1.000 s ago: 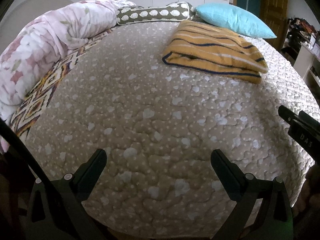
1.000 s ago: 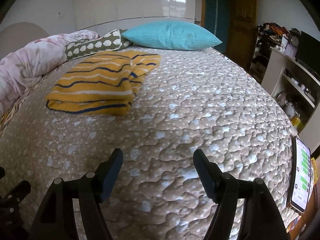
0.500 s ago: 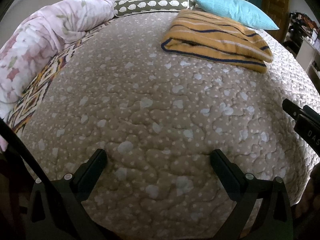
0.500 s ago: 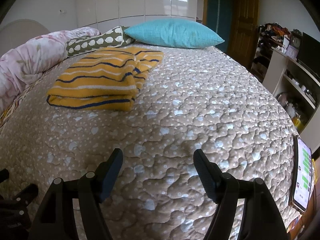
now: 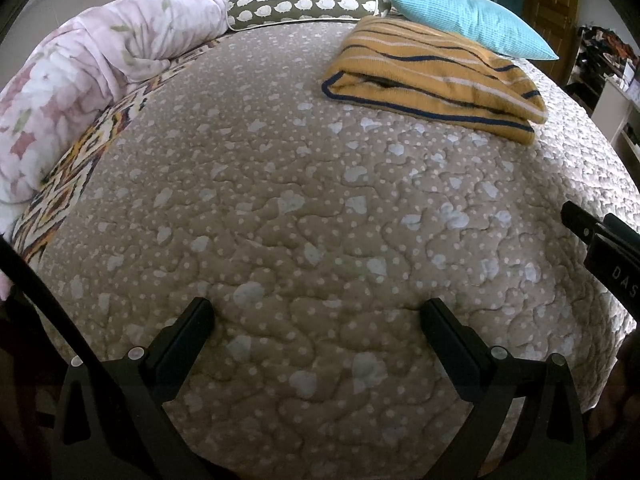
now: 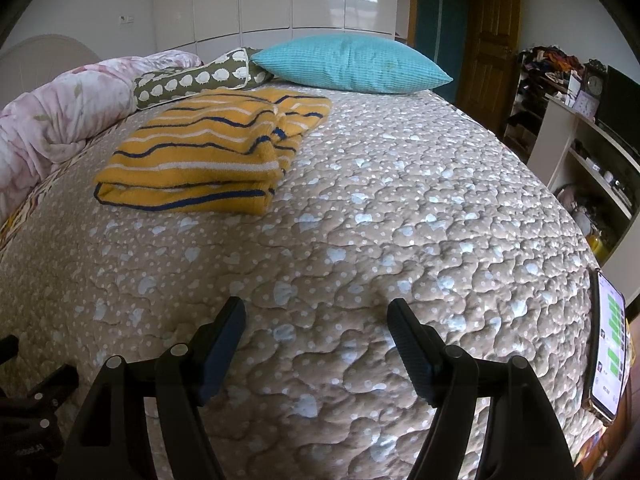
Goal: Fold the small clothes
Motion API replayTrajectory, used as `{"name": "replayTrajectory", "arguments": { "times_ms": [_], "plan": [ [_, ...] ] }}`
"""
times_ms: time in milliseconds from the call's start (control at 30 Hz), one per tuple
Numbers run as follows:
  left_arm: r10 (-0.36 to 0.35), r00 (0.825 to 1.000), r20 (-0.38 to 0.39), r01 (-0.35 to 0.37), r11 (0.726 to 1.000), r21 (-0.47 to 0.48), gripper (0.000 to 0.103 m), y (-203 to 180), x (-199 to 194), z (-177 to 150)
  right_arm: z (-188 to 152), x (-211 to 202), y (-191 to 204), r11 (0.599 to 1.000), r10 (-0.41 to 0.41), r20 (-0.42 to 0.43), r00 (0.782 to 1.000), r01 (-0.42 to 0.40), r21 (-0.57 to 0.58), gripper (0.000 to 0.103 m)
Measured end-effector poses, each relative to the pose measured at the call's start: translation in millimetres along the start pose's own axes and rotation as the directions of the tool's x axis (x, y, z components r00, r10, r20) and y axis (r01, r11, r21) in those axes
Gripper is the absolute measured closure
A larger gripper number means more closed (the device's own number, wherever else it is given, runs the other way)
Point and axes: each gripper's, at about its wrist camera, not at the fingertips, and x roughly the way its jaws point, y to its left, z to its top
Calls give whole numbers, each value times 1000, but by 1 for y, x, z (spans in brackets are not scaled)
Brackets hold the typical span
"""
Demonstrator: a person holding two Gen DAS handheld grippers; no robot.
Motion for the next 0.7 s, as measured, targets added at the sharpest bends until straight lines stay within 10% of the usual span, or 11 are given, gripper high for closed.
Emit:
{"name": "replayTrajectory", "arguments": {
  "times_ms": [700],
  "plan": [
    [-15,999,43,15,1000,1,0,1,2,-2,-2,0,8,1000,-3,2,1000,3,-20,22]
  ]
}}
